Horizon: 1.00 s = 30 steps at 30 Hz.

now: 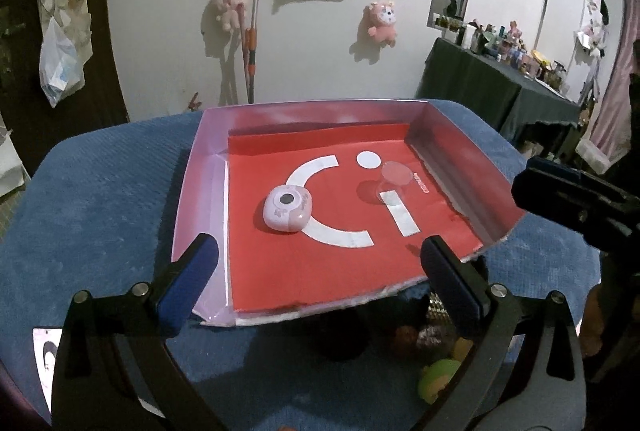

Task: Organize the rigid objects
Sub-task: 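Withdraw both grippers from the box back toward the remaining items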

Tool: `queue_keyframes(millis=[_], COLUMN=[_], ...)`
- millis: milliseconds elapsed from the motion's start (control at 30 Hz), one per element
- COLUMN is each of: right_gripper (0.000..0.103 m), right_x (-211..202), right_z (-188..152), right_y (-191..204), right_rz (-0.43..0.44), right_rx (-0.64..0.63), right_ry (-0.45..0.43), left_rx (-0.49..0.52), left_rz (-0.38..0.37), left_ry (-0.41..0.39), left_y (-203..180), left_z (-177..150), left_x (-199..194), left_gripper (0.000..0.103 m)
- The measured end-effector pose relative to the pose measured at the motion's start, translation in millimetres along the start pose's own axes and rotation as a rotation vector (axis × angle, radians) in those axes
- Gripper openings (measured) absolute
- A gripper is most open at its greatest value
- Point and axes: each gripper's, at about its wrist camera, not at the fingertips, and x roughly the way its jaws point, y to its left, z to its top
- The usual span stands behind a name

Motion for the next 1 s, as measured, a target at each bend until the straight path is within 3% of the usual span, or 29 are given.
queue_keyframes(millis=[300, 1000], right_gripper=[0.103, 0.103], right_x=[-21.8, -54.7], right_z=[-16.3, -65.2], right_y=[6.9, 8.8], right_rz=[0.014, -0.021], right_rx=[0.015, 0.041], right_ry=[-0.024, -0.075], left_rx=[0.008, 0.023], left_rz=[-0.035, -0.021], left_ry=[-0.005, -0.014], left_y=[-8.6, -24.3], left_z=[-14.9, -47.1], left_x=[-14.1, -28.3], left_gripper=[0.103, 0.103])
